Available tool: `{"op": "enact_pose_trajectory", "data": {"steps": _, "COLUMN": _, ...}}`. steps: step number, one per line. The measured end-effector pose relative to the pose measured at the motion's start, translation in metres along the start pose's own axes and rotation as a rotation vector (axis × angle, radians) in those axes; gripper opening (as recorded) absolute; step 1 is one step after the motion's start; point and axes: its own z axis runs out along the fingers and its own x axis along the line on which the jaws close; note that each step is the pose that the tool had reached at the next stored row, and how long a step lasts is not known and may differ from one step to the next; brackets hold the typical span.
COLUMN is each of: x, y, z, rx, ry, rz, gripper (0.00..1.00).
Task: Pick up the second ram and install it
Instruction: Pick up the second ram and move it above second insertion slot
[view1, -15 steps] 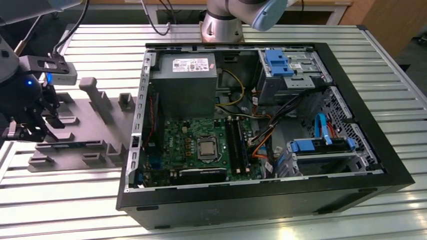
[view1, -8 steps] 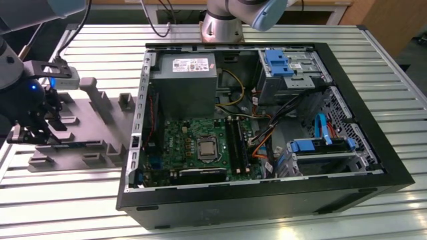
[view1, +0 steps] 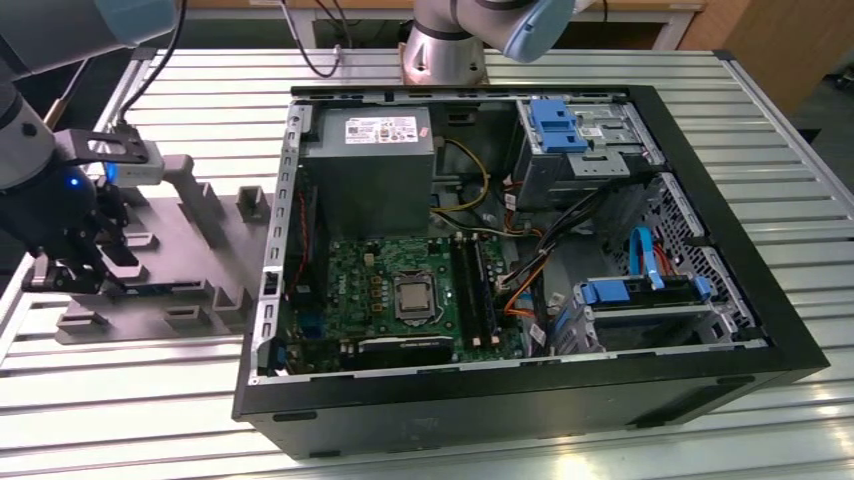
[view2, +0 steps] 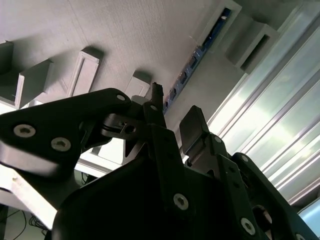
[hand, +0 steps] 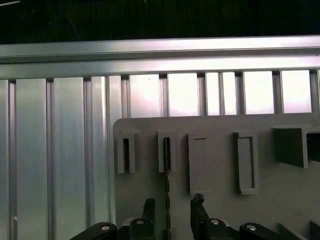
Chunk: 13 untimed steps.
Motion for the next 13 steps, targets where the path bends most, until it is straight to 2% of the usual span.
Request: {"op": "enact_pose_trajectory", "data": {"steps": 13, "x": 0.0002, "y": -0.0003, "z": 0.0176, "rx": 0.0023, "ry": -0.0001, "rz": 0.000, "gripper": 0.42}}
